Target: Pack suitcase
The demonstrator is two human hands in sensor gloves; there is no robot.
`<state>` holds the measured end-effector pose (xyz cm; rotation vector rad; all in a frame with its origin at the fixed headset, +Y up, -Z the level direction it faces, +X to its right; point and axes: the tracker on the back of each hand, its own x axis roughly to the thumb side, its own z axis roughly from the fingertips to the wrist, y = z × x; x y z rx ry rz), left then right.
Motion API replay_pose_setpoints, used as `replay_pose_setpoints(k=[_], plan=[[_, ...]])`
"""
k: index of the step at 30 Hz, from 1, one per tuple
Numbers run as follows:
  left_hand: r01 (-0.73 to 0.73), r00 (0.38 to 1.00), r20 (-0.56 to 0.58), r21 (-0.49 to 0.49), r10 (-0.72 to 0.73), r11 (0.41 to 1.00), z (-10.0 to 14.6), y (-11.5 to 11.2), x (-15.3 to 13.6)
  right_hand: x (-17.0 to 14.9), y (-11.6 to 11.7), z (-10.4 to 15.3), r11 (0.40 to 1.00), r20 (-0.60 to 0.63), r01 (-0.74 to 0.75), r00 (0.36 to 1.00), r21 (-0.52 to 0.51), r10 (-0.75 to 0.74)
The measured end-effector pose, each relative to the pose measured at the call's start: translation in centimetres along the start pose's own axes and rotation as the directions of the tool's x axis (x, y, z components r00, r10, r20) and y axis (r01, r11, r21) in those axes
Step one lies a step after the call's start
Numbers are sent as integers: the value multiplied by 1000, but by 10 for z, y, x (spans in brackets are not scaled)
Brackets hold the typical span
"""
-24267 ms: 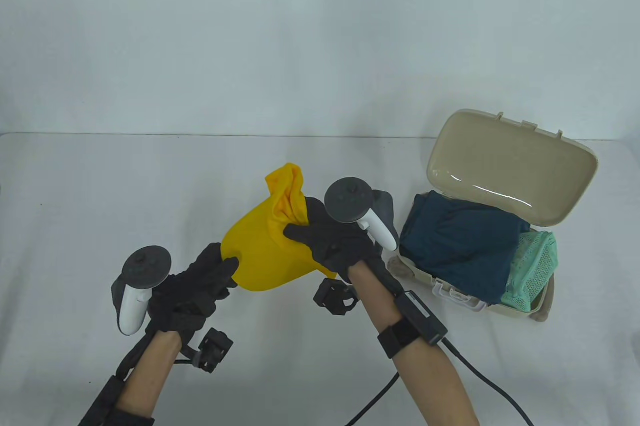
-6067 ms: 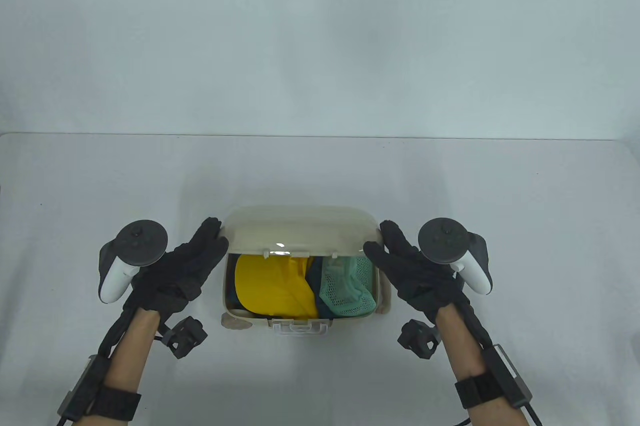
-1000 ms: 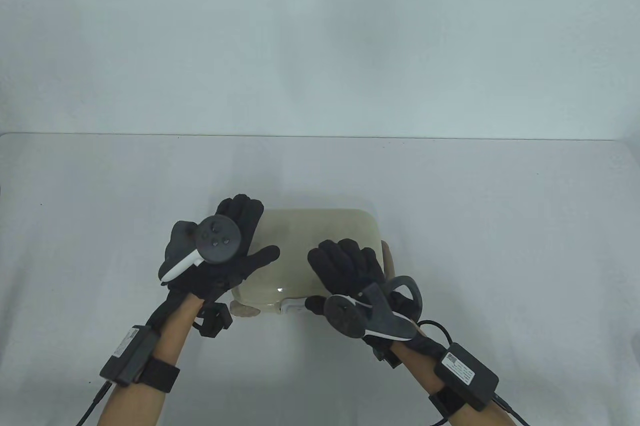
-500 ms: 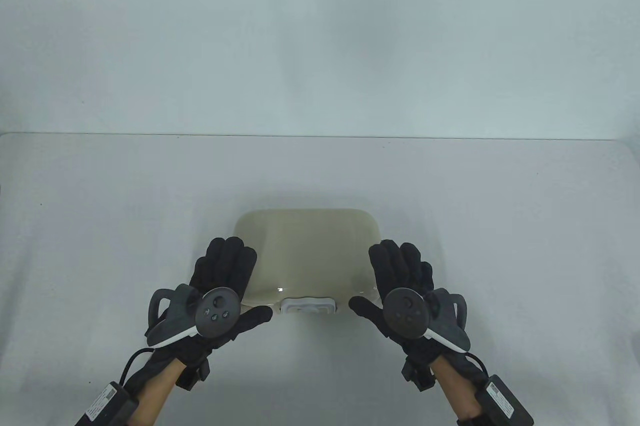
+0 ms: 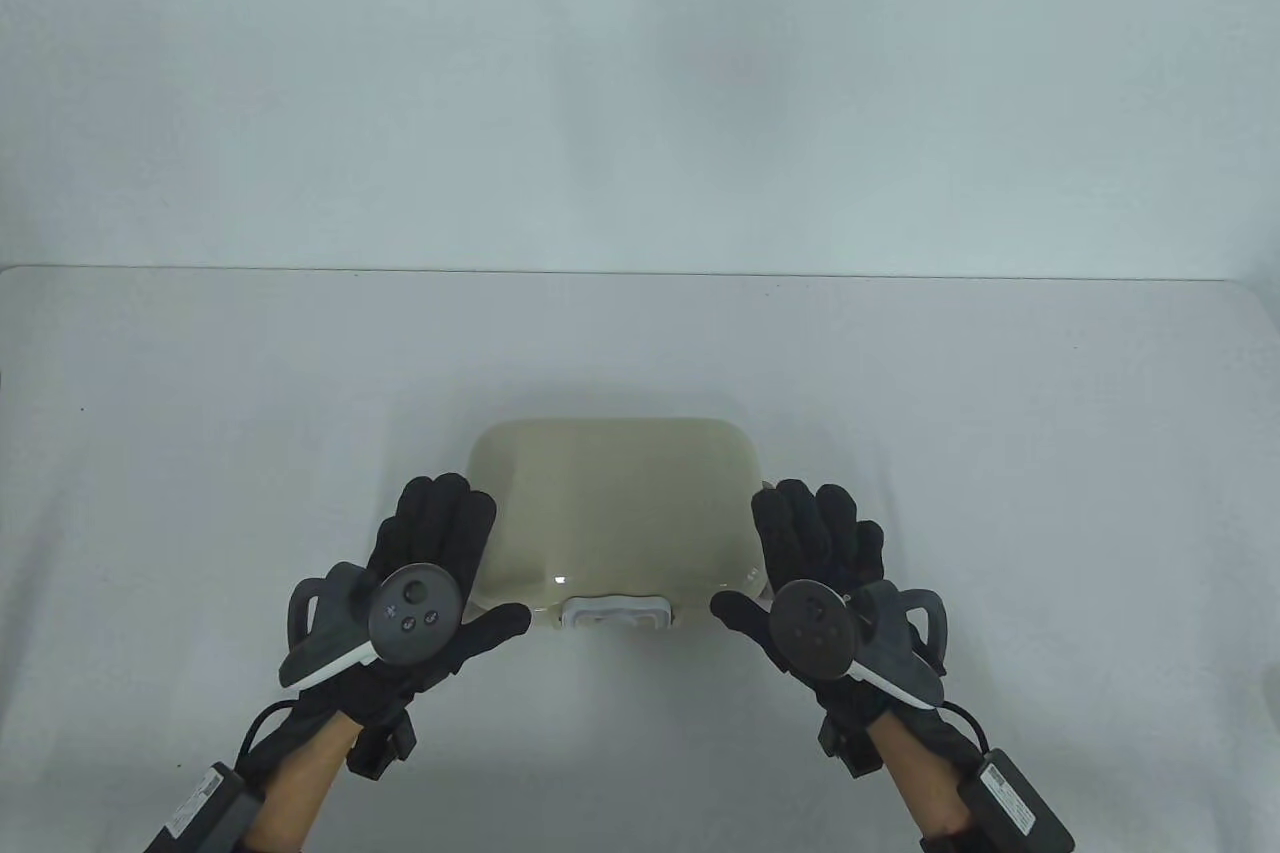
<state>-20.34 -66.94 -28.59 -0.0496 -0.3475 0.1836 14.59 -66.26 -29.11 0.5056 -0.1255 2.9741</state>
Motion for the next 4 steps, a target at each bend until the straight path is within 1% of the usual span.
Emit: replay_pose_setpoints(k=[4], plan=[[2,1000,-4,-5,-2,1000,0,0,0,4,4,0,1000,14,-25,1000,14,25]])
